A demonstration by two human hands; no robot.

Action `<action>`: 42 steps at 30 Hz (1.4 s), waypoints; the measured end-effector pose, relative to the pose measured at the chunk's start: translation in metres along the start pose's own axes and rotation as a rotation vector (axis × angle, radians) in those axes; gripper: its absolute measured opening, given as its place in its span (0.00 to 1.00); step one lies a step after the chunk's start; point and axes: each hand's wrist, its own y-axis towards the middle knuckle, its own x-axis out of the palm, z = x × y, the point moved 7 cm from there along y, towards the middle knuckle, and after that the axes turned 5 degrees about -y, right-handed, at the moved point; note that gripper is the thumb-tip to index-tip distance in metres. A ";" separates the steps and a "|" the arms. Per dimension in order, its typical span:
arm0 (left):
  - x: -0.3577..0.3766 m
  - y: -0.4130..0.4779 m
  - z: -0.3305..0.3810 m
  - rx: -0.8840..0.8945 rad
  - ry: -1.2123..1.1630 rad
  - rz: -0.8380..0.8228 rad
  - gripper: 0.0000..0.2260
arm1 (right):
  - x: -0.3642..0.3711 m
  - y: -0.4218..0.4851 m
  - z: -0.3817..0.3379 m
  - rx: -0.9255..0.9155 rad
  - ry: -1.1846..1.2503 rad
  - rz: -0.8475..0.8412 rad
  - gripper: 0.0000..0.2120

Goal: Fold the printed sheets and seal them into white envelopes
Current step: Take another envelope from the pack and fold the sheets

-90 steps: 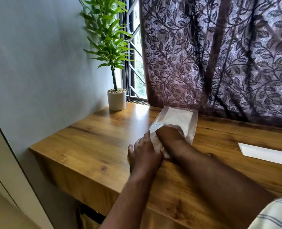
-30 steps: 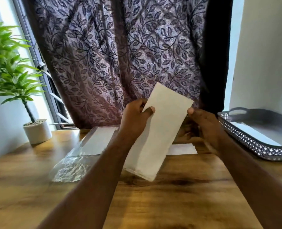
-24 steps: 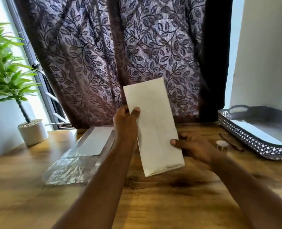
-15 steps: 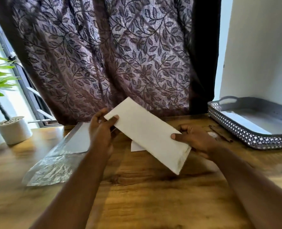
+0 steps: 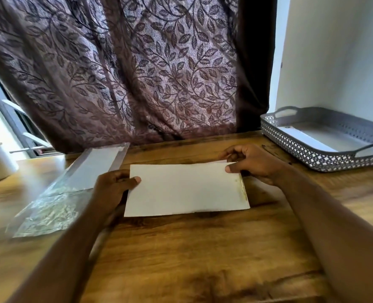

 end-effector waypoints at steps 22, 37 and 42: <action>-0.012 -0.009 -0.001 0.161 0.395 -0.053 0.09 | -0.012 -0.002 0.006 0.114 0.308 0.216 0.10; 0.141 0.018 0.043 0.492 0.599 -0.324 0.12 | 0.025 0.003 -0.014 -0.019 0.242 0.064 0.14; 0.153 0.029 0.031 0.343 0.372 -0.351 0.07 | 0.021 0.004 -0.022 -0.114 -0.086 0.209 0.14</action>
